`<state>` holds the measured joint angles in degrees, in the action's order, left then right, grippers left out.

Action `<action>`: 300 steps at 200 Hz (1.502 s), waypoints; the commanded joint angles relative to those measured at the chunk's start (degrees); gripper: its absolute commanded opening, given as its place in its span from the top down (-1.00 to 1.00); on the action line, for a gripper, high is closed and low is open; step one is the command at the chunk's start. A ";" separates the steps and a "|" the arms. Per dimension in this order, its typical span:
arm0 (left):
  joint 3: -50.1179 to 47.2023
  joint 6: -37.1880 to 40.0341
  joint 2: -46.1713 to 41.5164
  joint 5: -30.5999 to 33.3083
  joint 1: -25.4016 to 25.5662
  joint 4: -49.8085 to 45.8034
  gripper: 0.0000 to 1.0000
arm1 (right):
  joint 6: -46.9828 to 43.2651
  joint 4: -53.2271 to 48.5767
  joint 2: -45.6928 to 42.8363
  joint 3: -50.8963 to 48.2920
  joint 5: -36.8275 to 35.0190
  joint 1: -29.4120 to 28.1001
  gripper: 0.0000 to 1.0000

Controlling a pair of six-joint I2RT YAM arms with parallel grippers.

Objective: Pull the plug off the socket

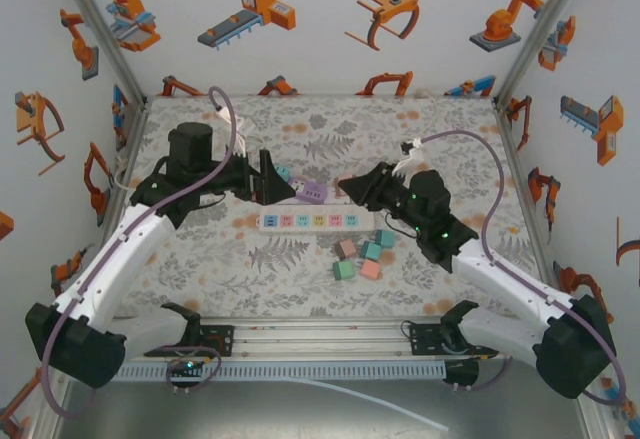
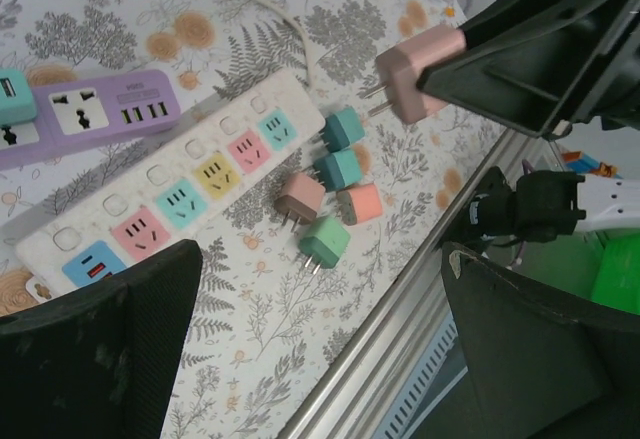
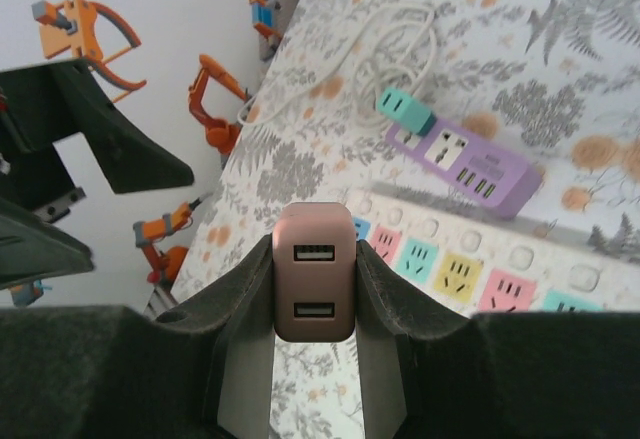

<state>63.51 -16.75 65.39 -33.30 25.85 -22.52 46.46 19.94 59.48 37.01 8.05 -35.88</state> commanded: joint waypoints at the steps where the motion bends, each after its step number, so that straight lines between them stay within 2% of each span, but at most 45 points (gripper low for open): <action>1: -1.96 2.84 -6.38 -5.26 1.33 -4.70 -0.94 | 2.53 4.24 3.86 -2.22 -0.85 -8.07 1.00; 31: -5.07 -2.34 -9.62 -5.50 3.87 -7.22 -0.94 | 2.58 9.52 11.90 -1.95 0.82 -13.97 1.00; 44: -6.12 -2.92 -11.40 -2.89 5.49 -9.47 -0.94 | 2.57 11.34 15.93 -1.61 1.86 -16.08 1.00; 67: -5.82 -3.43 -14.51 6.33 6.58 -15.97 -0.94 | 2.87 13.16 20.78 -1.96 -0.63 -19.12 1.00; 98: -5.30 -6.01 -18.34 19.75 6.66 -23.86 -0.94 | 2.85 14.39 24.34 -2.67 -2.68 -19.79 1.00; 114: -5.84 -6.72 -19.70 25.04 6.67 -26.80 -0.94 | 2.85 11.19 25.95 -2.49 -3.91 -19.79 1.00; 130: -5.94 -7.05 -20.12 27.70 6.59 -28.78 -0.94 | 2.30 5.73 26.64 -1.62 -6.24 -19.84 1.00; 154: -6.45 -7.33 -20.27 28.63 6.59 -29.20 -0.94 | 1.12 2.47 26.59 -2.29 -9.47 -19.86 1.00; 180: -6.99 -7.33 -19.79 28.45 6.59 -28.19 -0.94 | 0.29 2.48 27.25 -3.01 -9.65 -19.84 1.00; 242: -6.90 -7.07 -17.57 28.54 6.59 -27.49 -0.94 | 1.21 -1.15 29.99 -1.27 -11.39 -19.84 0.66; 267: -7.08 -7.06 -17.42 29.35 6.59 -27.49 -0.94 | 2.36 -5.26 29.24 -0.49 -13.75 -19.88 0.38; 300: -7.19 -7.31 -16.22 30.13 6.59 -27.13 -0.94 | 2.52 -7.05 27.59 -0.54 -14.66 -19.89 0.13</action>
<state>56.86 -23.31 48.40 -4.25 32.27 -49.32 48.53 18.04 88.58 36.16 -2.90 -55.64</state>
